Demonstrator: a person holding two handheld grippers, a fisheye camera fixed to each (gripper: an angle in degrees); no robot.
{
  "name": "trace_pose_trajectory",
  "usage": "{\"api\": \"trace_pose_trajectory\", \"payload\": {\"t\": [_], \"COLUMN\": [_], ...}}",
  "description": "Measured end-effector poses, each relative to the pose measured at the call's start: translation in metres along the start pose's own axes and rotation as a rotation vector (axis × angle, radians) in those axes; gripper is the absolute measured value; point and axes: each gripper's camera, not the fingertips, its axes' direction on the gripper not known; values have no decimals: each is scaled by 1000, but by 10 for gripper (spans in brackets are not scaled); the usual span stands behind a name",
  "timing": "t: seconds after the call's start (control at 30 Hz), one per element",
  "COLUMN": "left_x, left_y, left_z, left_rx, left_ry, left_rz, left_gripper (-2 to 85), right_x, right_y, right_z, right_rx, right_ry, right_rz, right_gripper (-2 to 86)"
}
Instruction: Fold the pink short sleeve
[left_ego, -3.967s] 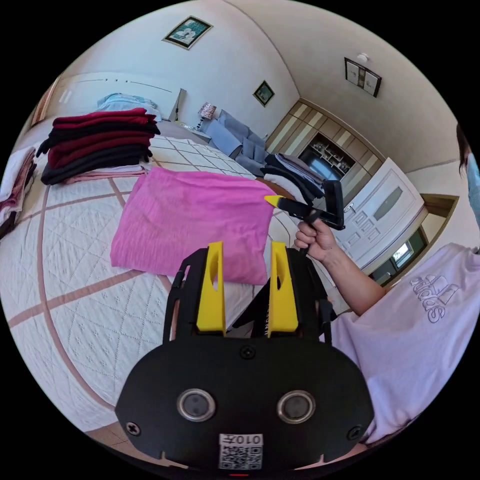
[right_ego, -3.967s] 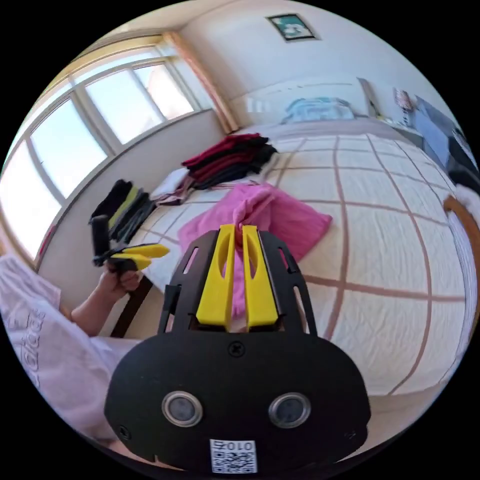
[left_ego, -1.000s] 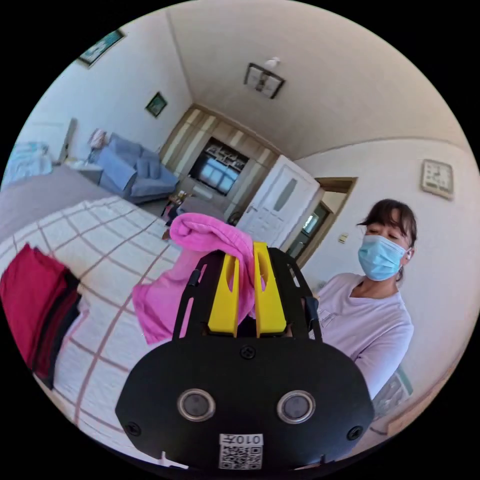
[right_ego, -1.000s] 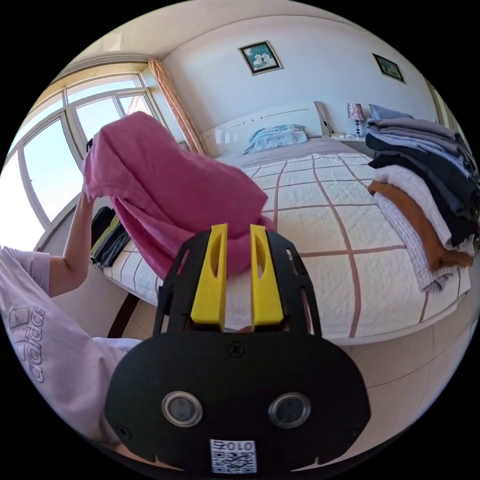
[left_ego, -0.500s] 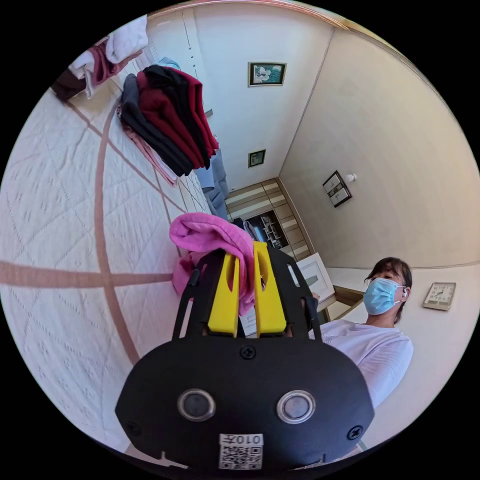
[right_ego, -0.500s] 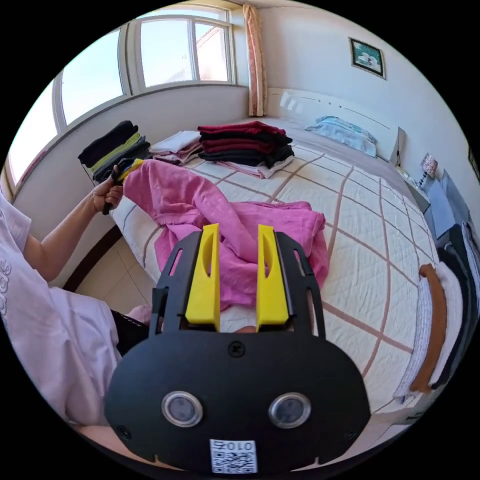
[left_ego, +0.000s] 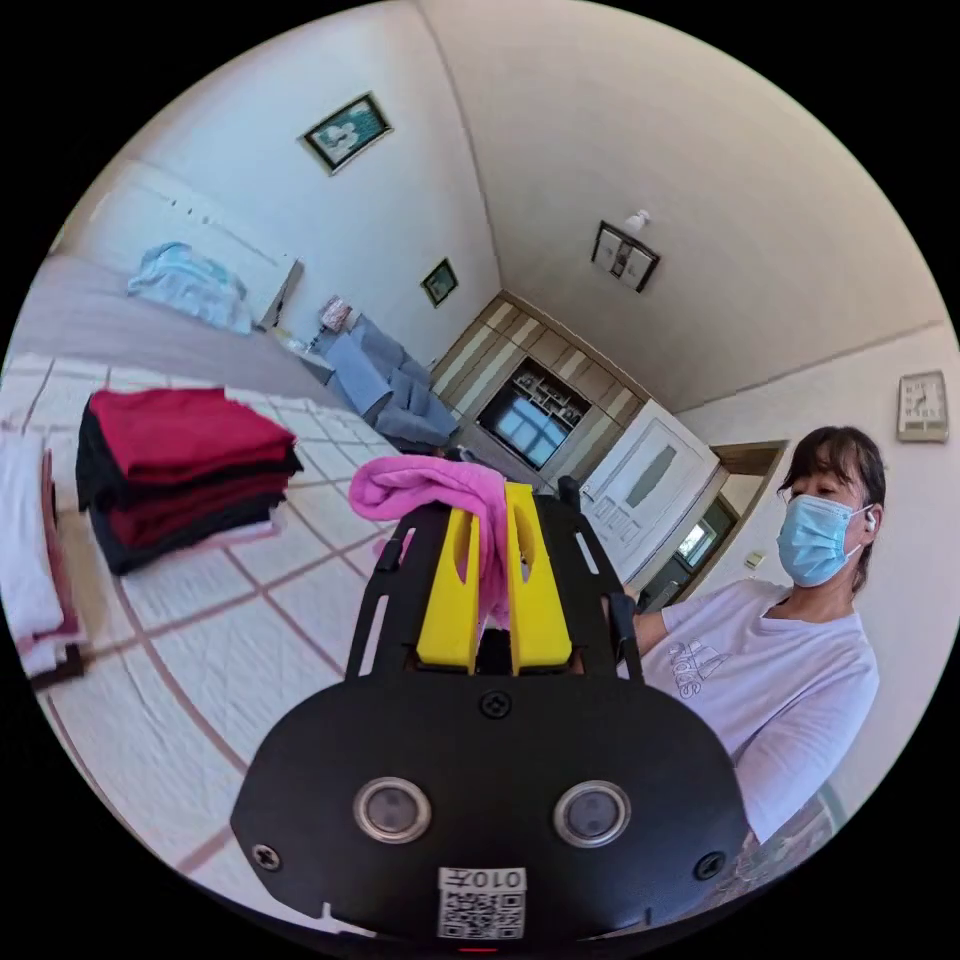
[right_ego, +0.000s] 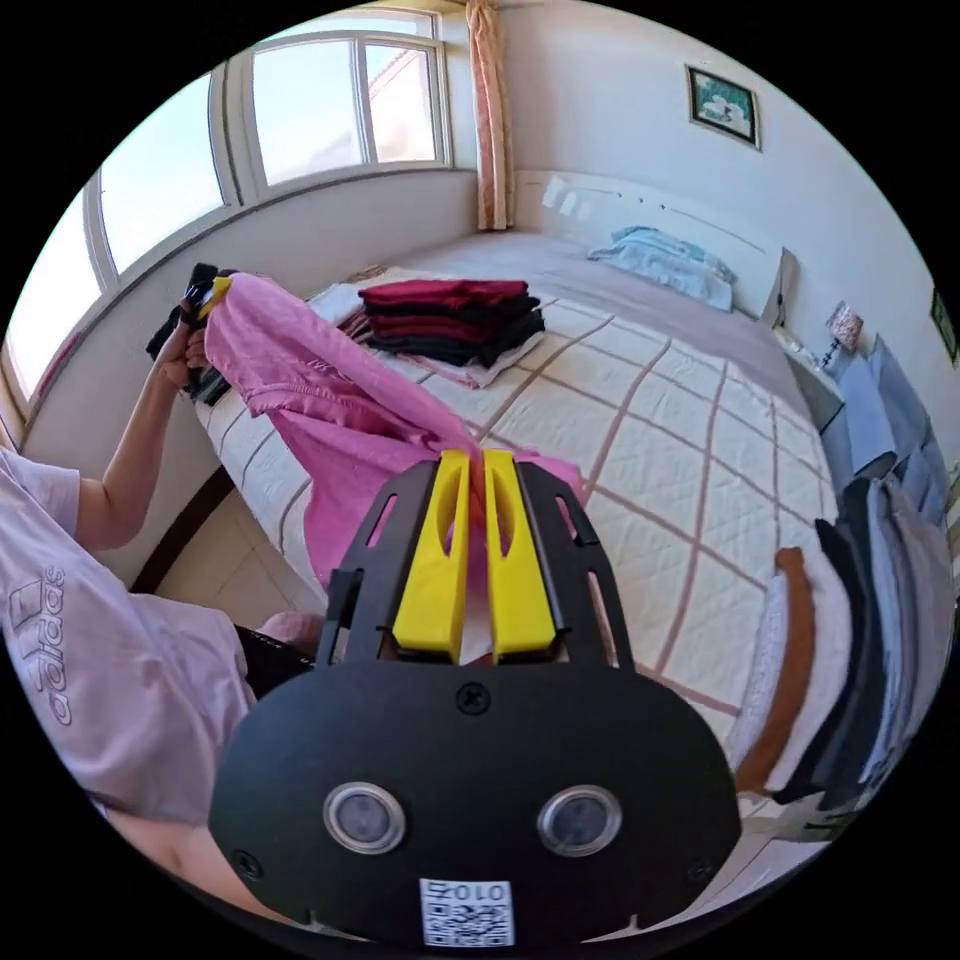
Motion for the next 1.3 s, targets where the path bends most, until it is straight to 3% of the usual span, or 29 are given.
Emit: {"api": "trace_pose_trajectory", "payload": {"t": [0.13,0.2,0.33,0.53,0.63,0.73,0.9,0.97,1.07,1.17,1.3], "left_x": [63,95,90,57,60,55,32,18,-25,-73,-56], "left_y": [-49,-54,-35,-6,-15,-28,3,35,98,147,154], "left_z": [-1,1,17,83,108,123,139,148,174,195,179], "left_rx": [96,99,-28,-266,-279,-323,-488,-545,-665,-747,-556], "left_ry": [-31,-21,-16,-17,-11,-5,28,67,72,-102,-383], "left_rz": [219,314,224,92,110,87,-25,-96,-267,-435,-357], "left_gripper": [76,75,75,74,73,74,75,75,76,80,93], "right_x": [-35,-51,-55,-47,-60,-37,5,8,13,24,26], "right_y": [7,22,67,98,94,91,89,92,88,72,60], "right_z": [-110,-125,-84,22,41,37,1,6,50,115,134], "right_rx": [364,405,170,-114,-118,-152,-251,-299,-450,-527,-365], "right_ry": [162,175,-43,-72,-8,38,-288,-328,-295,-103,85], "right_rz": [-40,-38,-52,76,28,121,115,85,108,163,215], "right_gripper": [43,43,42,39,38,38,37,37,36,35,42]}}
